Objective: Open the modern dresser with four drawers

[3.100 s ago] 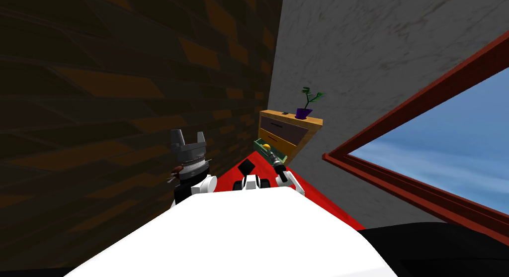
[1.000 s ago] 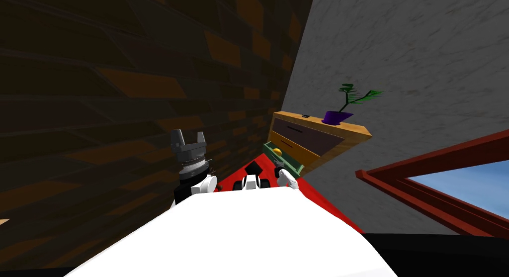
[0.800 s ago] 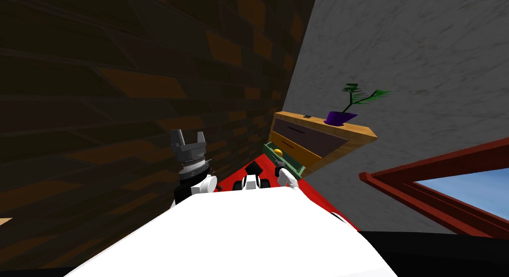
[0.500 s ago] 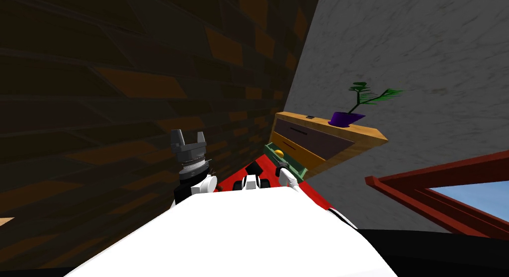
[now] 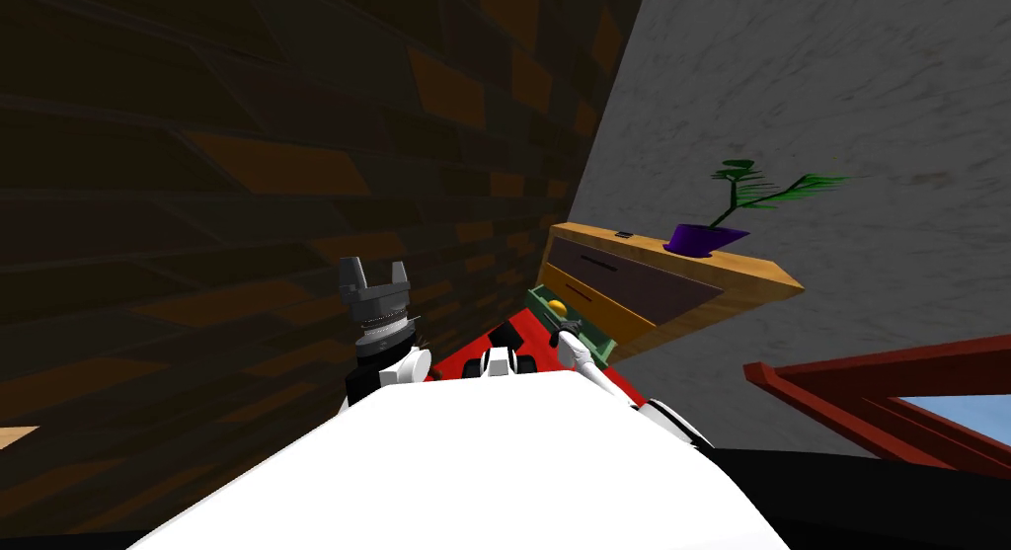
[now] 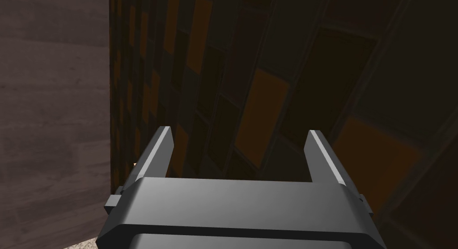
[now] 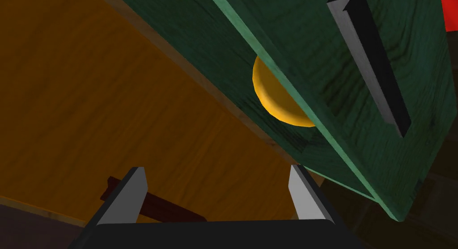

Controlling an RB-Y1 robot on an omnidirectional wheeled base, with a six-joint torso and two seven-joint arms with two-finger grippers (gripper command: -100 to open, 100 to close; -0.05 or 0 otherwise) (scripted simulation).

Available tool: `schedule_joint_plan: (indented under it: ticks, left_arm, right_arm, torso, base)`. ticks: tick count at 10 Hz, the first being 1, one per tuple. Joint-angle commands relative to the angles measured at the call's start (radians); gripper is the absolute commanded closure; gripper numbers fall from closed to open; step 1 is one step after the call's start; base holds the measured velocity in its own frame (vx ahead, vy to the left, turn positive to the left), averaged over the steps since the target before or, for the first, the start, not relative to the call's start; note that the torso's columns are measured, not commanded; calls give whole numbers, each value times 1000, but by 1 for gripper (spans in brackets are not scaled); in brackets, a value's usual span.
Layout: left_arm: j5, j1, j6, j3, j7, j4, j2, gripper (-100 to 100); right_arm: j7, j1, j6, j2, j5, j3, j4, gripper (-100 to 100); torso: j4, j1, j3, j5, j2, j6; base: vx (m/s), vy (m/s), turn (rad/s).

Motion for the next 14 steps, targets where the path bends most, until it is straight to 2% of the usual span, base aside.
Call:
schedule_joint_plan:
  ticks: [1,2,3,7,8,11,13,14]
  left_arm:
    - [0,0,0,0,0,0,0,0]
    - [0,0,0,0,0,0,0,0]
    - [0,0,0,0,0,0,0,0]
    - [0,0,0,0,0,0,0,0]
    - [0,0,0,0,0,0,0,0]
    - [0,0,0,0,0,0,0,0]
    - [0,0,0,0,0,0,0,0]
    - [0,0,0,0,0,0,0,0]
  right_arm:
    - [16,-33,58,-17,42,9,63,-100]
    - [30,-54,89,-28,64,14,89,-100]
    - [30,-54,92,-28,64,14,99,-100]
    - [74,-121,201,-73,133,28,206,-100]
    - [74,-121,201,-73,133,28,206,-100]
    - [93,-150,247,-97,163,34,251,-100]
    - [82,-156,238,-89,162,35,262,-100]
    - [82,-156,238,-89,162,35,262,100]
  torso:
    - [0,0,0,0,0,0]
    - [0,-1,0,0,0,0]
    - [0,-1,0,0,0,0]
    - [0,-1,0,0,0,0]
    - [0,0,0,0,1,0]
    - [0,0,0,0,1,0]
    - [0,0,1,0,1,0]
    - [0,0,1,0,1,0]
  base:
    - [37,-14,61]
    - [45,-22,86]
    - [45,-16,31]
    - [45,-28,58]
    - [27,-16,20]
    - [28,-12,30]
    - [4,-3,6]
    - [0,0,0]
